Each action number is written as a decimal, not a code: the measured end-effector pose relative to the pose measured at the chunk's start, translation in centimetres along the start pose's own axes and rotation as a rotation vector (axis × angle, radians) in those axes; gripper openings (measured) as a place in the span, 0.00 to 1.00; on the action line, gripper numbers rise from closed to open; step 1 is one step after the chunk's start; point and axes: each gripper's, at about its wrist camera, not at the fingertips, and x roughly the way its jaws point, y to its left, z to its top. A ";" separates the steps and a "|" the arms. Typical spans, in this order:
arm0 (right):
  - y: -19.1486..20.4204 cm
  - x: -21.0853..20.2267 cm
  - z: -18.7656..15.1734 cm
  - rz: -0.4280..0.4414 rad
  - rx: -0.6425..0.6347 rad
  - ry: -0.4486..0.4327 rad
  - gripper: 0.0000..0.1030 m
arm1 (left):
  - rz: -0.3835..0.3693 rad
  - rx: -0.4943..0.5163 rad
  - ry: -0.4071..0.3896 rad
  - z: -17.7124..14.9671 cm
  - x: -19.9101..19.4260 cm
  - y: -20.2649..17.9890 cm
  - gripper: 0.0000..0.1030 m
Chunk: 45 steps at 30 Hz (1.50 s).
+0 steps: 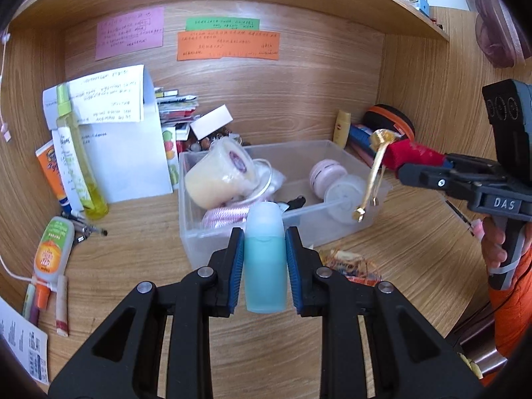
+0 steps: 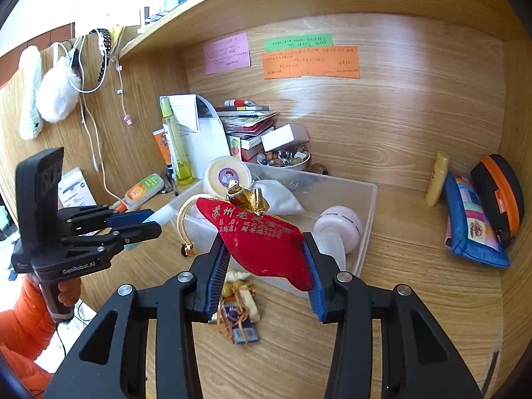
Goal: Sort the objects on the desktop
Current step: 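Carry the blue bottle with left tool while right tool carries red pouch over box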
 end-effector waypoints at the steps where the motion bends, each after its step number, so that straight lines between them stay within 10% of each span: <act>1: -0.1 0.3 0.2 -0.001 0.001 0.000 0.38 | -0.002 0.002 -0.003 0.3 0.2 -0.1 0.24; 21: -3.5 3.7 7.0 -0.040 0.033 -0.056 0.38 | -0.056 0.016 -0.018 5.4 5.6 -2.6 0.24; 45: -6.8 11.1 3.3 -0.076 0.116 0.131 0.38 | -0.077 -0.026 0.128 4.6 13.0 -4.0 0.24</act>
